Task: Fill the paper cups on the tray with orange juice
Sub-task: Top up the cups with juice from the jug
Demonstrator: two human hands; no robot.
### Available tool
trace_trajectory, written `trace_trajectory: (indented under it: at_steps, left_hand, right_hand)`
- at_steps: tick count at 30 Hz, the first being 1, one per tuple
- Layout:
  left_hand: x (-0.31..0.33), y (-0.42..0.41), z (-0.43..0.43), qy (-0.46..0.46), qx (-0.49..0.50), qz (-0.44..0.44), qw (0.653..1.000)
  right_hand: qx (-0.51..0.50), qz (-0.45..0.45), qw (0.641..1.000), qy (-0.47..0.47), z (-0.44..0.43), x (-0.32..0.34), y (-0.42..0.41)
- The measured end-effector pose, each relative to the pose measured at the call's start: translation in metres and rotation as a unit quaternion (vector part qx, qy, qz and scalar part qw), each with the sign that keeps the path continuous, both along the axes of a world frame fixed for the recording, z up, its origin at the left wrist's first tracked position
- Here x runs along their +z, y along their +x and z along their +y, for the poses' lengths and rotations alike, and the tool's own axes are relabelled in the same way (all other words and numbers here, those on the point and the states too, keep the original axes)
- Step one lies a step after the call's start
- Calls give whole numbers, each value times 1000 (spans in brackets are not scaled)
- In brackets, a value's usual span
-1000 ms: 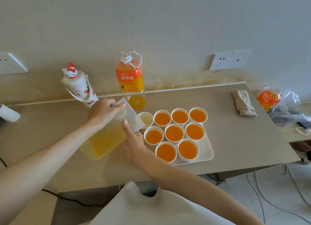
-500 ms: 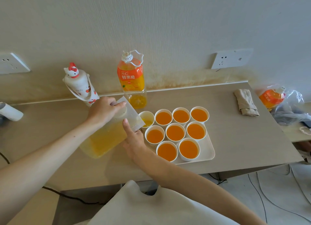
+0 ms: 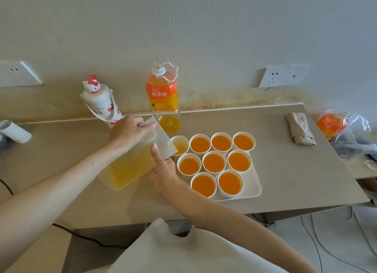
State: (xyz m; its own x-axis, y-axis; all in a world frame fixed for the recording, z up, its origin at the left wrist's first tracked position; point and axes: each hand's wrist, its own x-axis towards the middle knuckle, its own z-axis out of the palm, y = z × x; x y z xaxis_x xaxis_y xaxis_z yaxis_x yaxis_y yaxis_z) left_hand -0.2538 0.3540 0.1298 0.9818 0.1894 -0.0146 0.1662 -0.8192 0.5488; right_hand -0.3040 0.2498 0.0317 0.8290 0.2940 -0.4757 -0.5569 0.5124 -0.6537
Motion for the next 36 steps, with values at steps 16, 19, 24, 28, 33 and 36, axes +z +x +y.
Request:
trace_trajectory:
  at_steps: [16,19,24,28,33,36]
  left_hand:
    - [3,4,1,17,-6,-8,1000]
    - [3,4,1,21,-5,-8,1000]
    - [6,4,0,19,-4,-8,1000]
    - [6,4,-2,16,-2,-11,1000]
    - [8,2,-2,13,-6,-13,1000]
    - [10,1,-3,14,-3,-10,1000]
  right_hand:
    - [-5,6,1000,27,0,6,-2]
    - [-2,10,1000,24,-1,8,-1]
    - [3,-4,999,43,-4,15,-2]
    - [8,3,999,40,-5,16,-3]
    - [9,15,999,38,-8,21,-3]
    - [8,17,999,32,-7,21,-3]
